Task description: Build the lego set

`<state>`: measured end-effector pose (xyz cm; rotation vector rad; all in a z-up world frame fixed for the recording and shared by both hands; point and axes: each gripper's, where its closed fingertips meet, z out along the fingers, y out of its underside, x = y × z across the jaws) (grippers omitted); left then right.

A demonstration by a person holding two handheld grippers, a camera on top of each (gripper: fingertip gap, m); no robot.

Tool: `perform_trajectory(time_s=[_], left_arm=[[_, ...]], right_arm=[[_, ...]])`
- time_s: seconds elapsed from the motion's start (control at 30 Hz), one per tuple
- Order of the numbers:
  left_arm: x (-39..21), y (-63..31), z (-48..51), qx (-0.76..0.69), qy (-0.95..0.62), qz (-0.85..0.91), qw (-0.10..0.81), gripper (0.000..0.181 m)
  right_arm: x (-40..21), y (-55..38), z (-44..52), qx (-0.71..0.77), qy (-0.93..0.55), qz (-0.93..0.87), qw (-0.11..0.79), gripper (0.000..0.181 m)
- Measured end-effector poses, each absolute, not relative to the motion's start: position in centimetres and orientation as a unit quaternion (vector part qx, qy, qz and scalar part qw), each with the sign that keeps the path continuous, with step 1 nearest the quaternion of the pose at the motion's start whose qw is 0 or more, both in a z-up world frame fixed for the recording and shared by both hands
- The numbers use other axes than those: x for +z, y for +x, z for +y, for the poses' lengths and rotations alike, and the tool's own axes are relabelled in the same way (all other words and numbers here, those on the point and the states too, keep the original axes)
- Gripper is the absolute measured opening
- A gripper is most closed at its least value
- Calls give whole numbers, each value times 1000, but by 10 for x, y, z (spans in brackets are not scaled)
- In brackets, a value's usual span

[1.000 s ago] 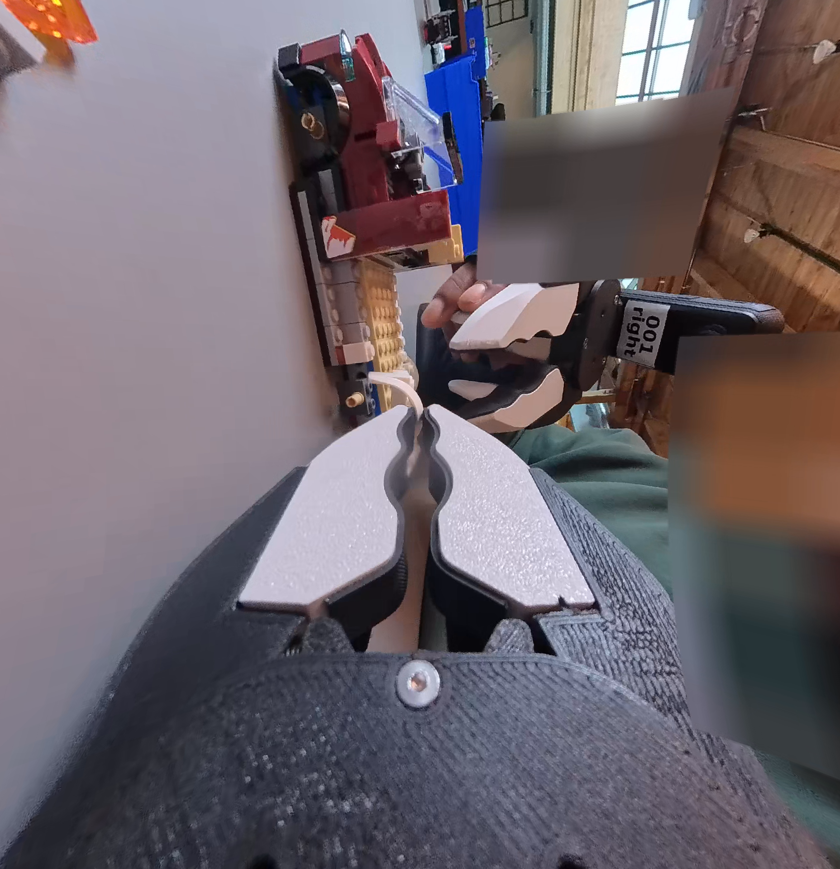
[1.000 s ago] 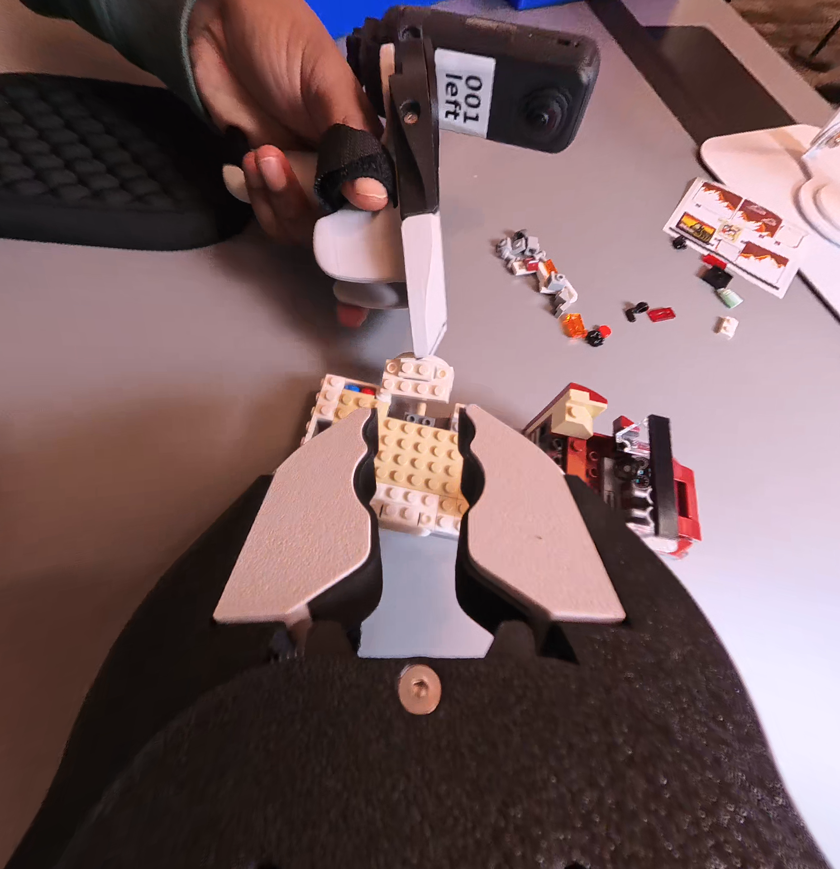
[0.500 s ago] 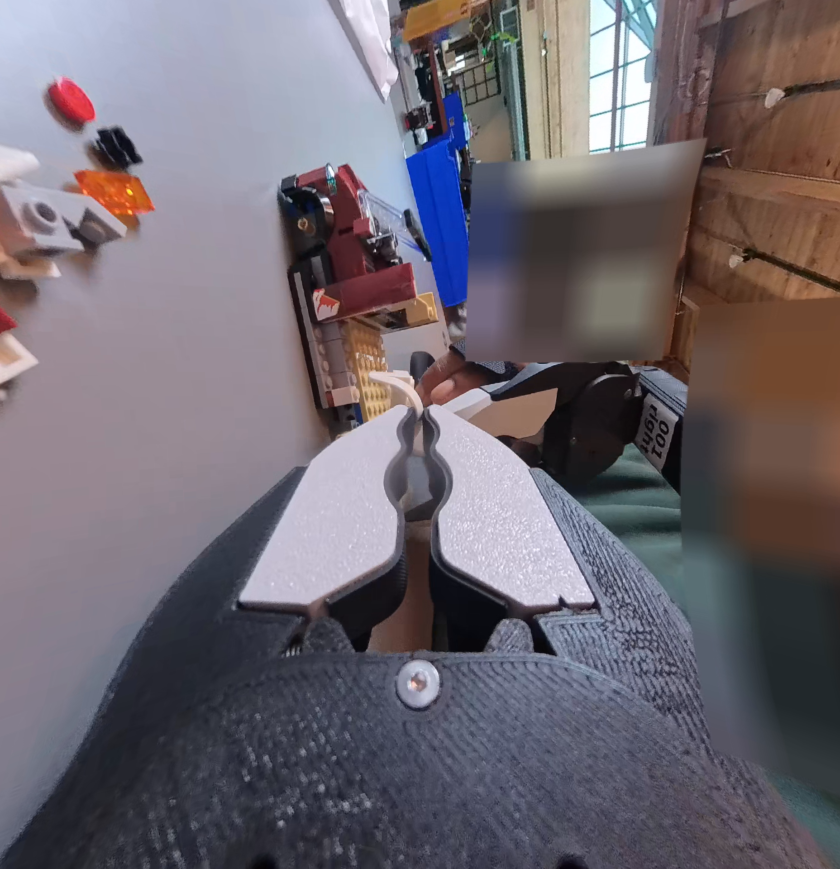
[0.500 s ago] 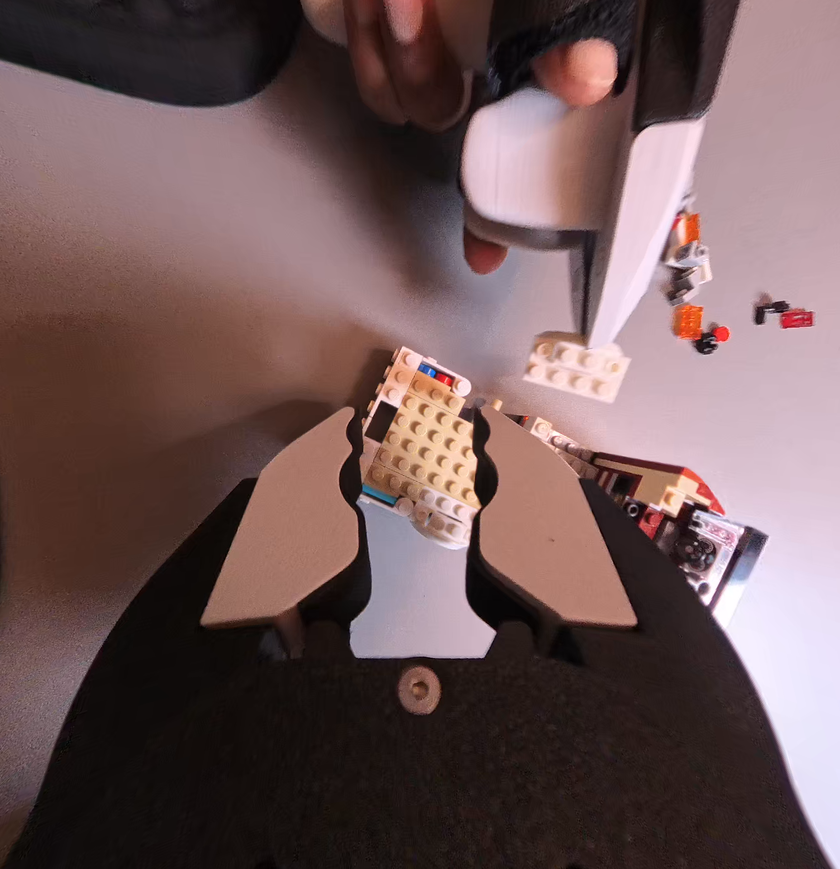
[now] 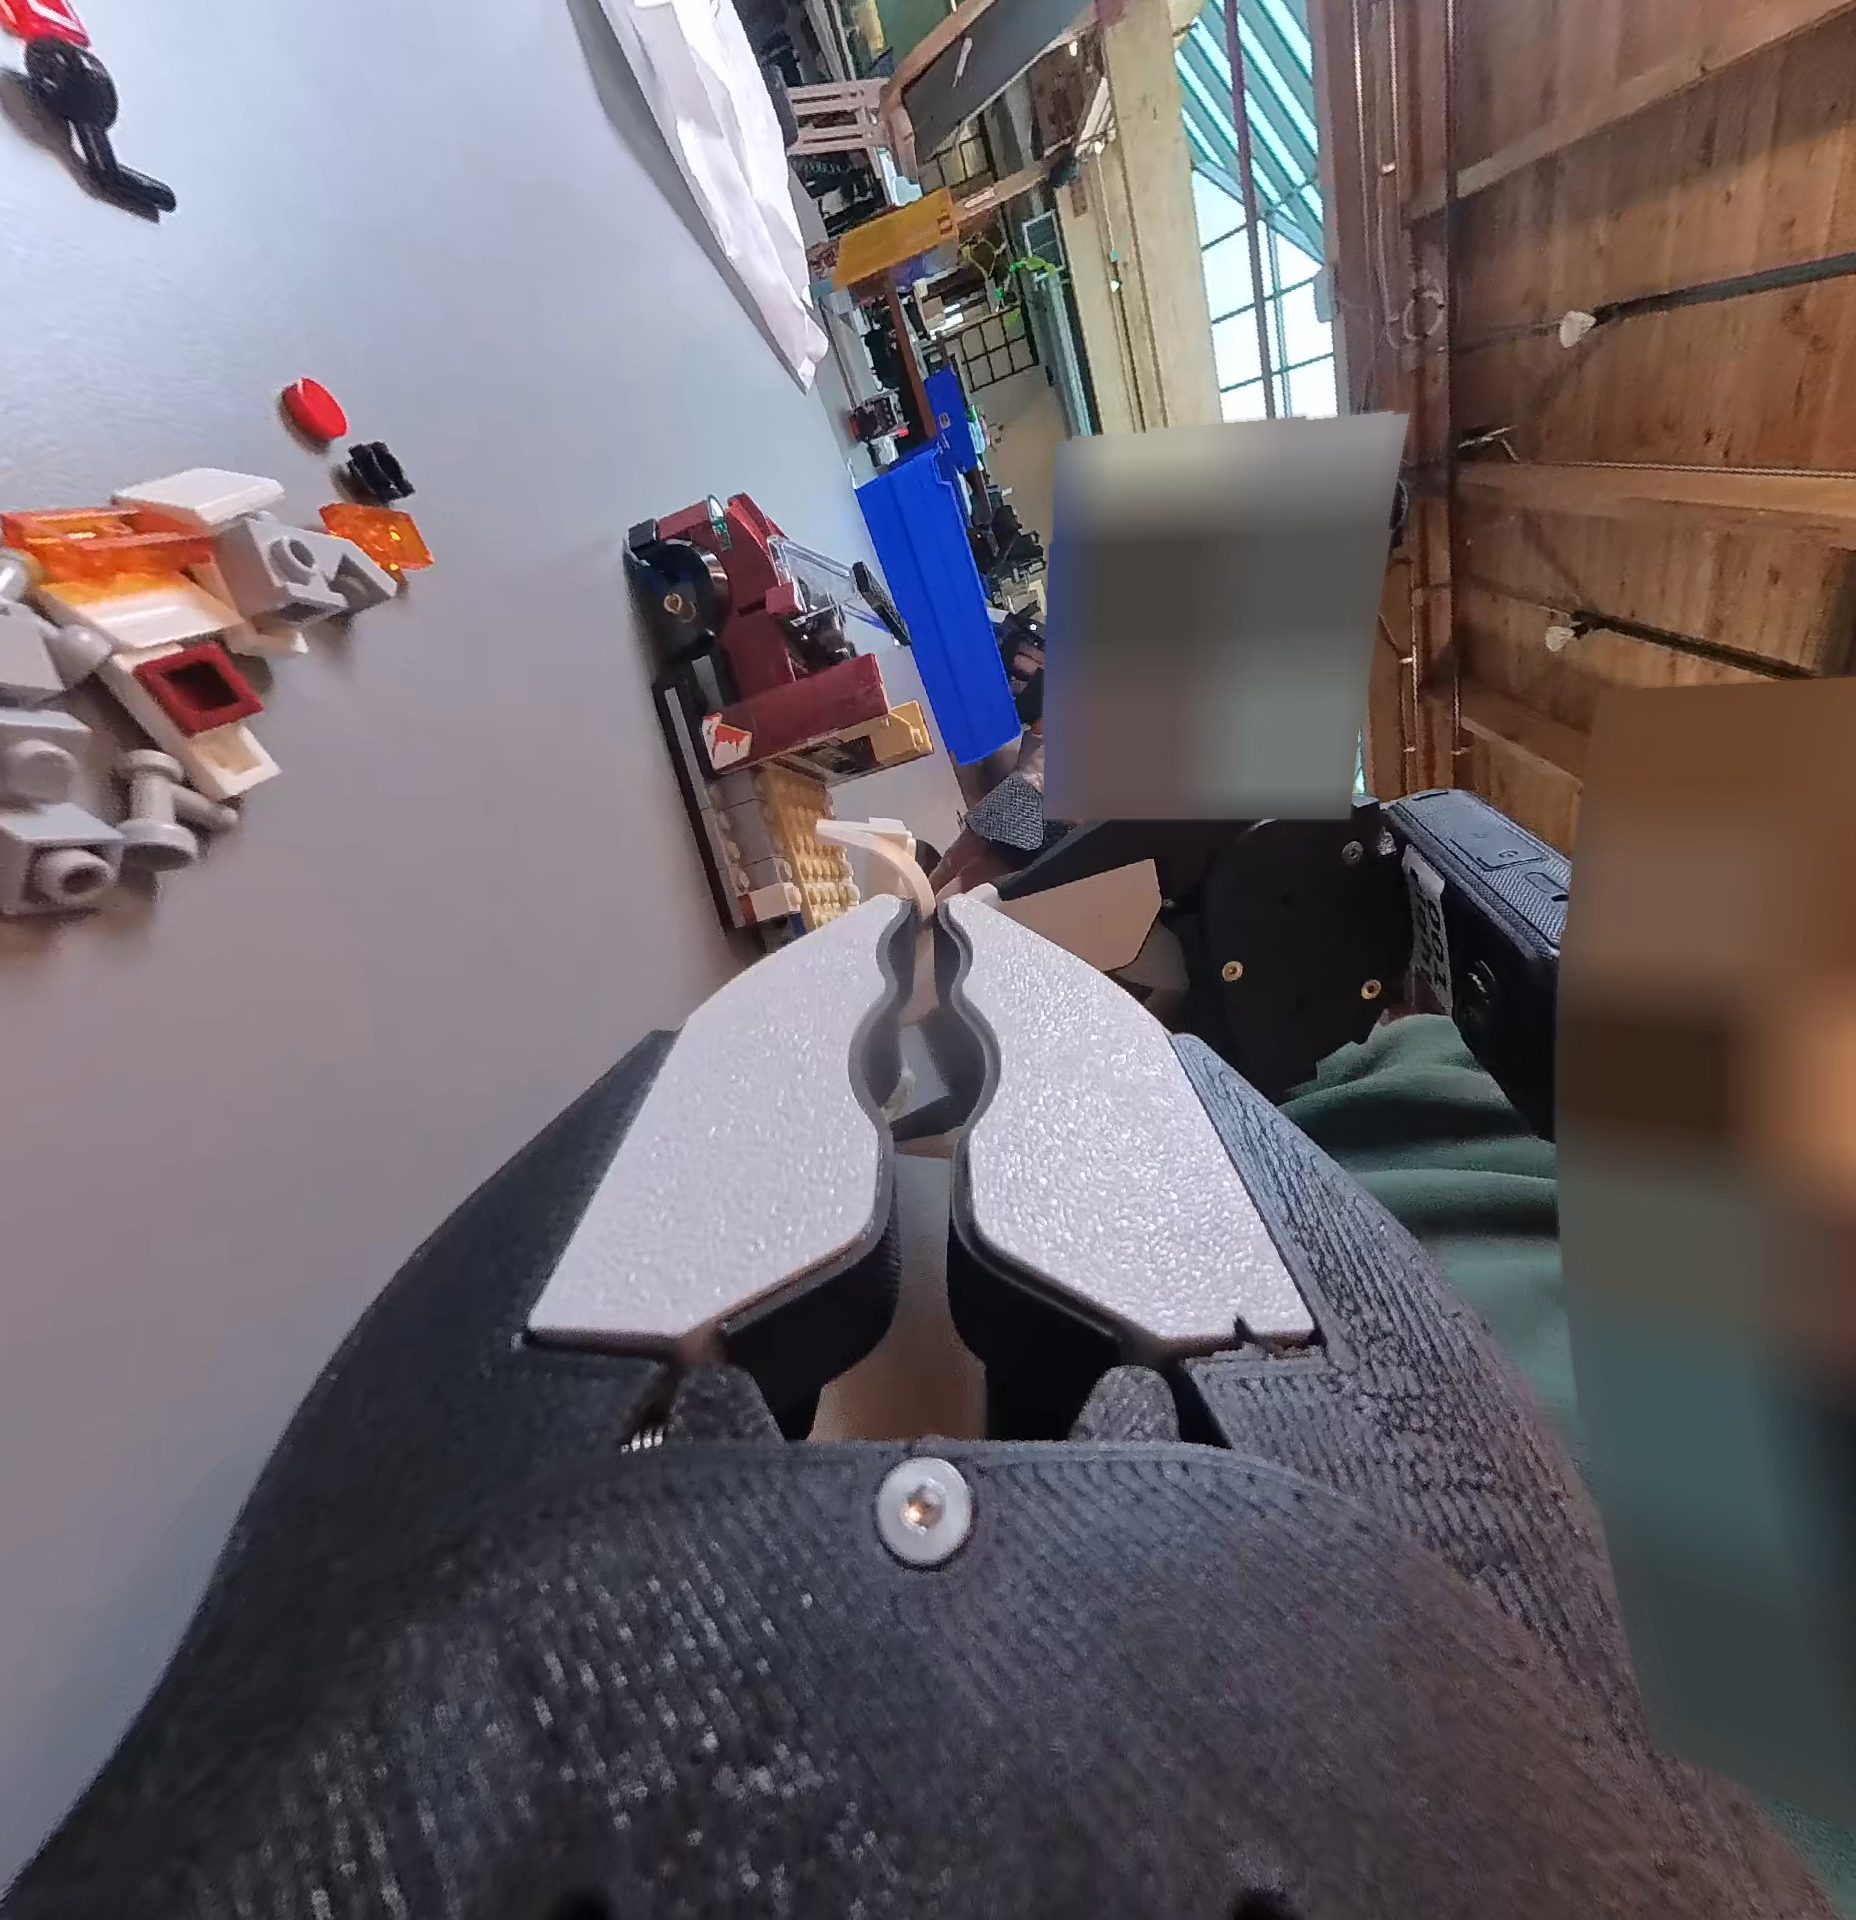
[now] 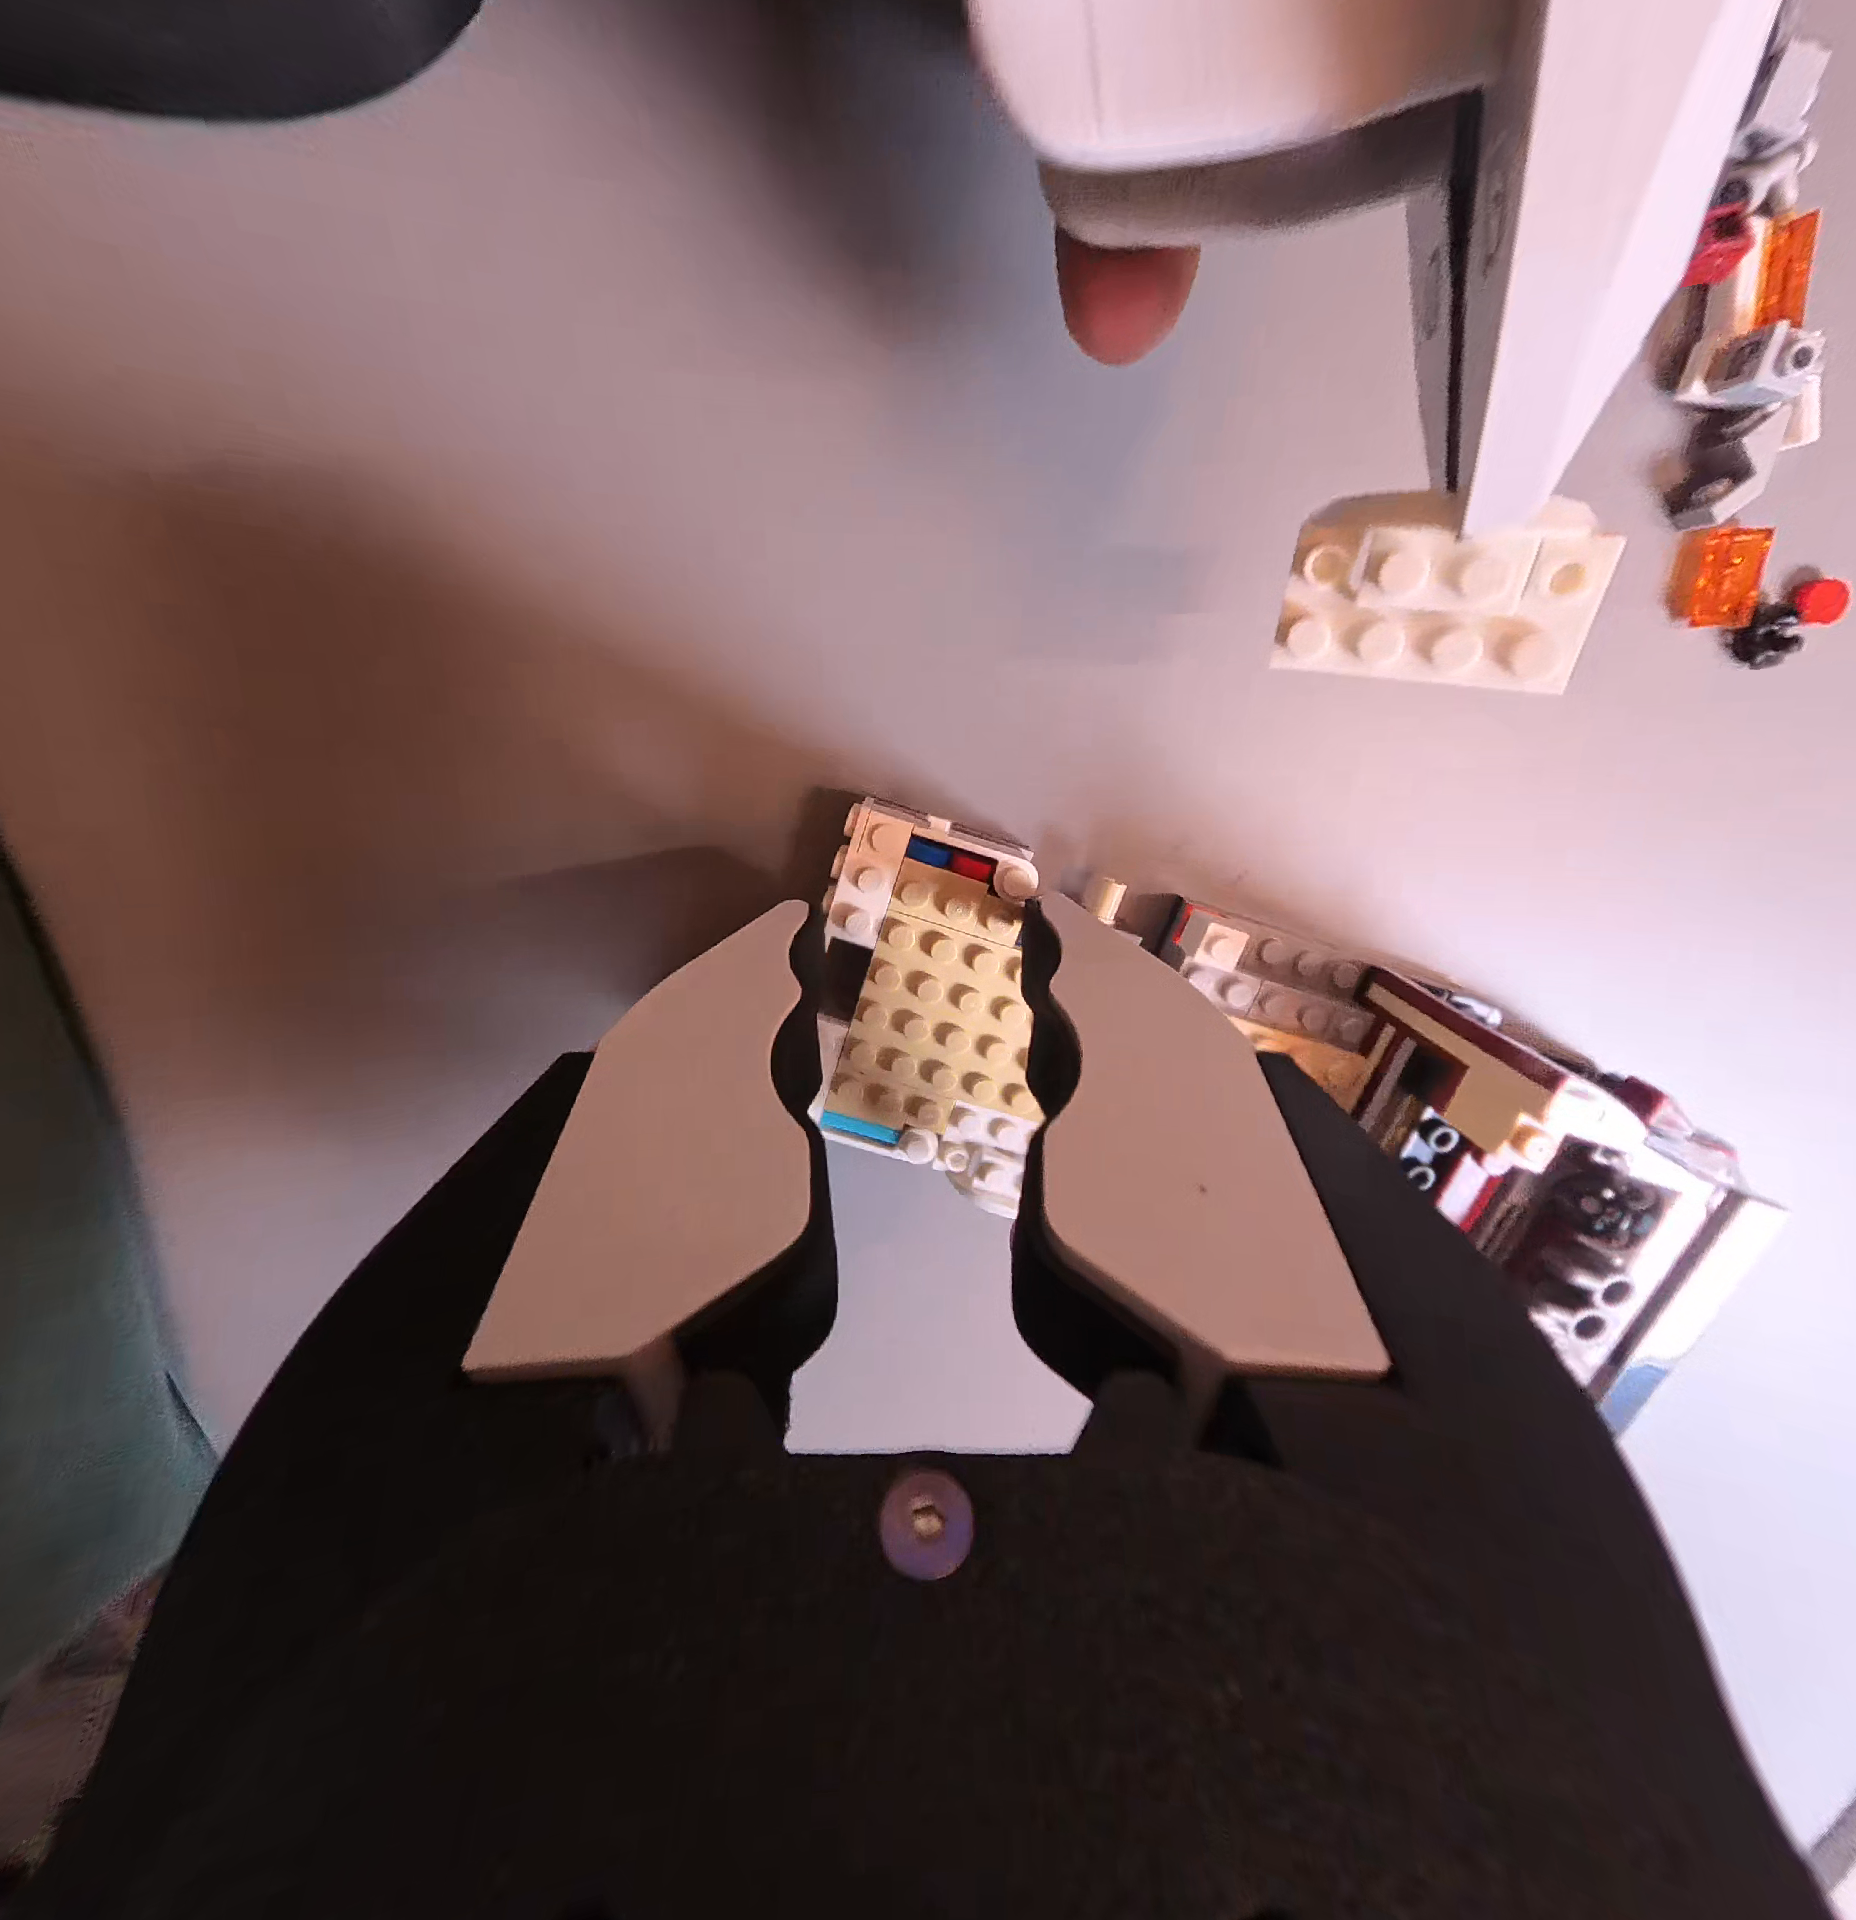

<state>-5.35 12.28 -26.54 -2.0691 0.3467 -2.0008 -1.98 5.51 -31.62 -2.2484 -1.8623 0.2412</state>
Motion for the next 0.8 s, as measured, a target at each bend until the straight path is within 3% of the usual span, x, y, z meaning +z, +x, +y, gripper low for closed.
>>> perform_trajectory(time_s=[0.33, 0.6, 0.8], left_arm=[[-273, -43, 105, -678, -716, 140, 95, 3], [-271, -33, 97, -685, -709, 141, 94, 3], [-266, -22, 85, -696, -704, 106, 90, 3]], right_arm=[[-314, 49, 36, 36, -712, -686, 148, 36], [-306, 86, 41, 130, -888, -375, 234, 87], [-328, 75, 45, 148, -908, -284, 270, 76]])
